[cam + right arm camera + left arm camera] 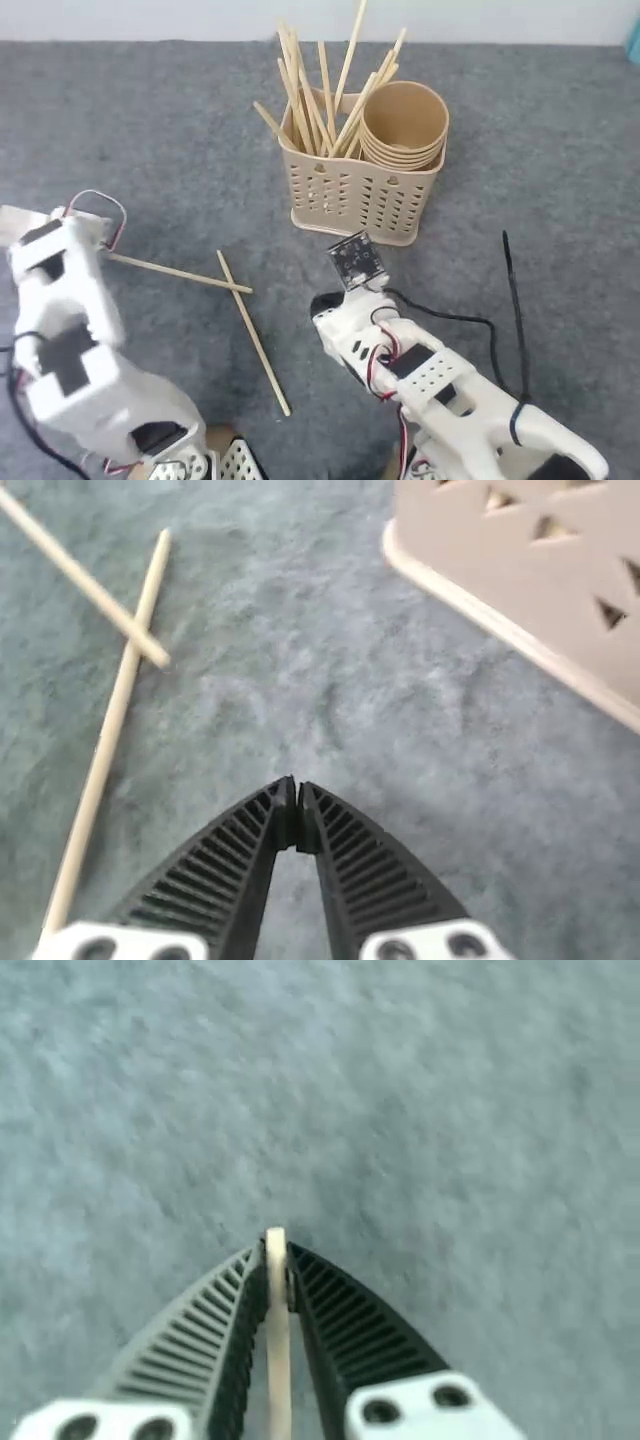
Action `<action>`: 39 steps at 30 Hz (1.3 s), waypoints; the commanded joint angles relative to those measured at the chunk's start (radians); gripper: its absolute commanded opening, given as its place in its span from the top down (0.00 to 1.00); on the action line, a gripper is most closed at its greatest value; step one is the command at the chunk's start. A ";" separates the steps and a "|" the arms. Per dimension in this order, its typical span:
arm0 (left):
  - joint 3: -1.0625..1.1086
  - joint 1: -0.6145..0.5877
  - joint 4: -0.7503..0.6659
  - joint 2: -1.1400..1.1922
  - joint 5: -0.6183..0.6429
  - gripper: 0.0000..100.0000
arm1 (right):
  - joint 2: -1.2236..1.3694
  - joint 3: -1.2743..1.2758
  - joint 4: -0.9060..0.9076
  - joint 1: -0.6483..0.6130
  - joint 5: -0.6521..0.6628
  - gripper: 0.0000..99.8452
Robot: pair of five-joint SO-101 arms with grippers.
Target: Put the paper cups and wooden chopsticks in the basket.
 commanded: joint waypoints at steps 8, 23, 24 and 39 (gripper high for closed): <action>-0.162 0.028 0.112 0.104 0.009 0.99 | 0.024 -0.491 0.562 -0.114 -0.012 0.99; -0.257 -0.124 0.112 0.144 0.064 0.99 | 0.705 -0.825 0.062 -0.240 -0.014 0.99; -0.257 -0.124 0.112 0.146 0.064 0.99 | 0.753 -0.878 0.062 -0.225 -0.015 0.99; -0.283 -0.252 -0.029 0.241 0.203 0.99 | 0.967 -1.053 0.061 -0.171 -0.132 0.99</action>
